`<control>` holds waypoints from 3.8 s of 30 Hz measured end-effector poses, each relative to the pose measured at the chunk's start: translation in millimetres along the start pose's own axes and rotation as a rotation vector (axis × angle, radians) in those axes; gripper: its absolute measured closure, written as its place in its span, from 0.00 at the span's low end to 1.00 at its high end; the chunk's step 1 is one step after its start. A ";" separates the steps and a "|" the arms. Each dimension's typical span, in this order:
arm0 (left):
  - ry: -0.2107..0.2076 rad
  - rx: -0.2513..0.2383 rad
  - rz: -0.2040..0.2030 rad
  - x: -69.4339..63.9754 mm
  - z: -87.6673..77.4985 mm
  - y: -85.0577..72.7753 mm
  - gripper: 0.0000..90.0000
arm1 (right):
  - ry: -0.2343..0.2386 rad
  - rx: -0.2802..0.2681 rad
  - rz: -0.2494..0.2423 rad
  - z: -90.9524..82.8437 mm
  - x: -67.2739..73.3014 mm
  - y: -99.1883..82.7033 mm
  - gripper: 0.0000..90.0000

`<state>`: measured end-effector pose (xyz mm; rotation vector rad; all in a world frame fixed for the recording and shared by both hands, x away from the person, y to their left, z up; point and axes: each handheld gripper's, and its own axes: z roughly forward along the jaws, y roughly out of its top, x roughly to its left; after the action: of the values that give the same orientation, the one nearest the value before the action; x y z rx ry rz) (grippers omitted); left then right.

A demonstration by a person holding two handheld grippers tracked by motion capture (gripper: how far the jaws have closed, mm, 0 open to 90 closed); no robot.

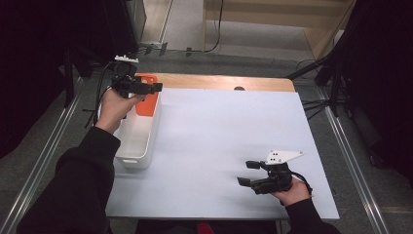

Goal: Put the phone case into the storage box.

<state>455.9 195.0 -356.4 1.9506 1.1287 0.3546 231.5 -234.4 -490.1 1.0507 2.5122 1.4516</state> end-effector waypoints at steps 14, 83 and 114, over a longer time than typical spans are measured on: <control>-0.101 -0.006 0.052 -16.8 -6.3 -6.0 0.08 | 0.000 -0.003 0.001 -0.6 0.2 -0.1 0.28; -0.270 0.061 0.227 -85.2 -1.1 -67.4 0.15 | -0.002 0.012 -0.003 1.7 1.4 -0.1 0.28; -0.358 0.074 0.315 -106.5 -7.6 -109.9 0.15 | -0.005 0.004 -0.004 0.6 1.1 -0.2 0.28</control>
<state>328.4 139.2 -420.4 2.1548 0.6141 0.1192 230.8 -233.4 -490.3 1.0483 2.5131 1.4420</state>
